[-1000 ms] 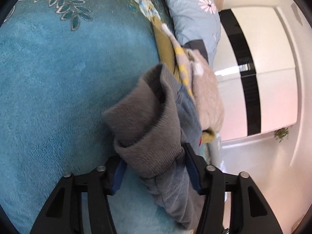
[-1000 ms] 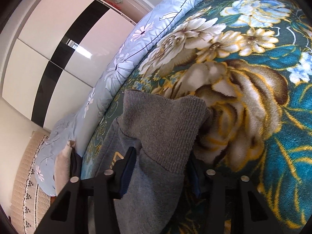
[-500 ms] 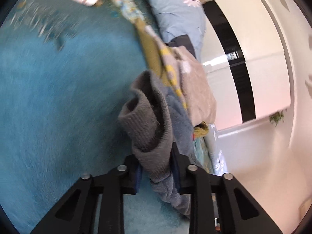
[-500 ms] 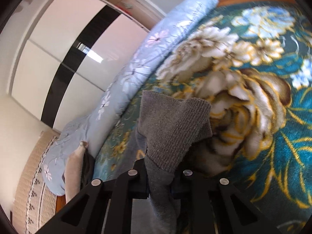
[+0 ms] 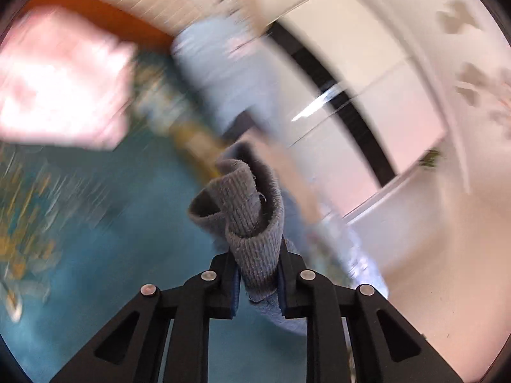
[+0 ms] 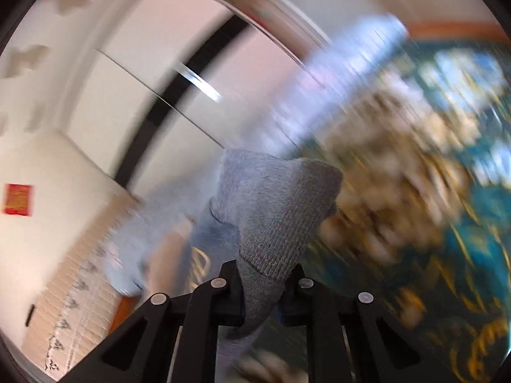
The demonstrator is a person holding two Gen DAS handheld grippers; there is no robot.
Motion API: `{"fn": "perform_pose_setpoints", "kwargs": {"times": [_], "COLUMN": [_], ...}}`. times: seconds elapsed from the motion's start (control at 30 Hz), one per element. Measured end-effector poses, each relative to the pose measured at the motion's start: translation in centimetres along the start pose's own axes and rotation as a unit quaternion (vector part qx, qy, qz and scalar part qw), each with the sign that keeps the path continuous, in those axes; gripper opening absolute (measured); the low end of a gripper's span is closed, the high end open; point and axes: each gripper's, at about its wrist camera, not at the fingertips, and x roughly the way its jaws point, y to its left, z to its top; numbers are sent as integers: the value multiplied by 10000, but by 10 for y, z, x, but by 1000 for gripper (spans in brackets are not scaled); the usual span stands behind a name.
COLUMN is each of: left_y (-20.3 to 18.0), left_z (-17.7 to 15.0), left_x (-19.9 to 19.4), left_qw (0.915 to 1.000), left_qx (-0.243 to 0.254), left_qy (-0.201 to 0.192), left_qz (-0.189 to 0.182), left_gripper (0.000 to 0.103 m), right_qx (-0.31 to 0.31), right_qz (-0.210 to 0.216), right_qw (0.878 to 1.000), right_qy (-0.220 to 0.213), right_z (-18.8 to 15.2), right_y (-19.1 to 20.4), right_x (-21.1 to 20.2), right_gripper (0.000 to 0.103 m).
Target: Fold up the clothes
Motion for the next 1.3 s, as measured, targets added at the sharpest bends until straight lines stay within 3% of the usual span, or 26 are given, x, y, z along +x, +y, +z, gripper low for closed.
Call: {"fn": "perform_pose_setpoints", "kwargs": {"times": [0.1, 0.13, 0.2, 0.27, 0.43, 0.6, 0.83, 0.93, 1.03, 1.13, 1.3], "left_y": [52, 56, 61, 63, 58, 58, 1, -53, -102, -100, -97], "left_z": [-27, -33, -35, -35, -49, -58, -58, -81, -117, -136, -168], "left_x": [20, 25, 24, 23, 11, -5, -31, 15, 75, 88, 110], "left_qw": [9939, 9926, 9923, 9922, 9919, 9895, 9878, 9925, 9856, 9841, 9793], "left_qx": [-709, -820, -919, -982, -863, -927, -517, 265, 1063, 1079, 1102], "left_qy": [638, 700, 655, 636, 659, 478, -83, 336, 1050, 1288, 1682], "left_qz": [551, 556, 510, 431, 652, 998, 1465, 1144, 794, 576, 212], "left_gripper": [19, 19, 19, 19, 24, 37, 38, 38, 38, 38, 38], "right_qx": [577, 655, 671, 729, 921, 1082, 931, 874, 977, 1220, 1202], "right_qz": [-394, -524, -744, -670, -669, -531, -630, -781, -838, -886, -1313], "right_qw": [9963, 9946, 9922, 9925, 9906, 9899, 9915, 9918, 9909, 9879, 9828], "right_qy": [497, 612, 748, 715, 755, 740, 660, 513, 392, 365, 494], "right_z": [-27, -32, -36, -35, -36, -37, -34, -32, -30, -31, -28], "right_y": [-31, -35, -38, -40, -48, -52, -44, -43, -46, -55, -50], "right_x": [23, 29, 35, 34, 39, 38, 40, 32, 24, 13, 4], "right_gripper": [14, 14, 14, 14, 14, 17, 23, 32, 40, 42, 42]}}
